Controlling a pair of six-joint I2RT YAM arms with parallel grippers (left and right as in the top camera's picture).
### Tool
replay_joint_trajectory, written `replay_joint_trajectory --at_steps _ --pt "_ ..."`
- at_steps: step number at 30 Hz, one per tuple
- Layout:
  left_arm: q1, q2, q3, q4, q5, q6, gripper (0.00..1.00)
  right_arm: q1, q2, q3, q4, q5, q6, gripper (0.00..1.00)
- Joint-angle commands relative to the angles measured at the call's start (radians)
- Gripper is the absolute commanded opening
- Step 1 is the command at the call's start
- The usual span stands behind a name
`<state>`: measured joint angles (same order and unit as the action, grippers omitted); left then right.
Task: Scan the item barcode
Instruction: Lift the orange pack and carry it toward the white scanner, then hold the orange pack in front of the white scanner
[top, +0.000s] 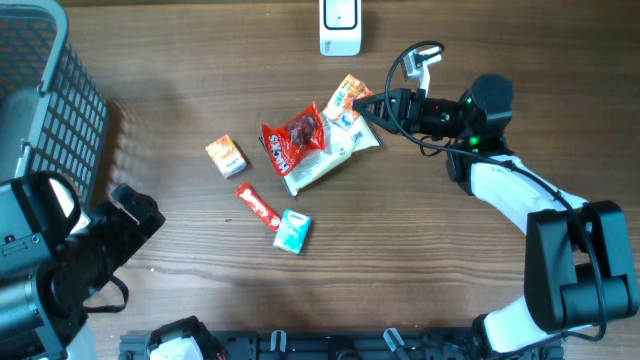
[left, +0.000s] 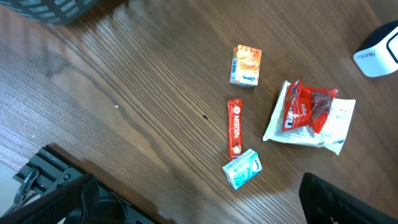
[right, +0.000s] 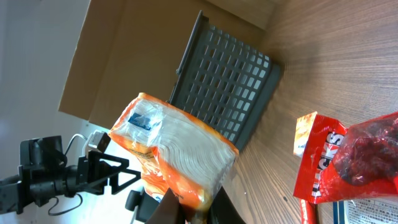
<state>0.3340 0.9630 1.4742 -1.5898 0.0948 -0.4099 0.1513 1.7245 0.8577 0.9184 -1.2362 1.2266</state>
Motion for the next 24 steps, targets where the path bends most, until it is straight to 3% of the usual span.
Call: replay_joint_trajectory --at_steps 1,5,8,11,13,17,20,24 --pt "0.005 0.000 -0.002 0.002 -0.010 -0.013 1.00 -0.001 0.013 0.010 0.010 0.051 0.044 0.05" --pt "0.005 0.000 -0.002 0.002 -0.010 -0.013 1.00 -0.001 0.013 0.048 -0.002 0.109 0.012 0.05" --pt "0.005 0.000 -0.002 0.002 -0.010 -0.013 1.00 -0.001 0.013 0.104 -0.103 0.173 -0.050 0.05" --pt "0.005 0.000 -0.002 0.002 -0.010 -0.013 1.00 -0.001 0.013 0.200 -0.383 0.271 -0.213 0.04" --pt "0.005 0.000 -0.002 0.002 -0.010 -0.013 1.00 0.008 0.013 0.301 -0.703 0.404 -0.382 0.05" --pt "0.005 0.000 -0.002 0.002 -0.010 -0.013 1.00 0.062 0.013 0.530 -1.253 0.882 -0.660 0.04" --pt "0.005 0.000 -0.002 0.002 -0.010 -0.013 1.00 0.111 0.013 0.678 -1.445 1.115 -0.774 0.05" --pt "0.005 0.000 -0.002 0.002 -0.010 -0.013 1.00 0.171 0.013 0.765 -1.492 1.412 -0.808 0.05"
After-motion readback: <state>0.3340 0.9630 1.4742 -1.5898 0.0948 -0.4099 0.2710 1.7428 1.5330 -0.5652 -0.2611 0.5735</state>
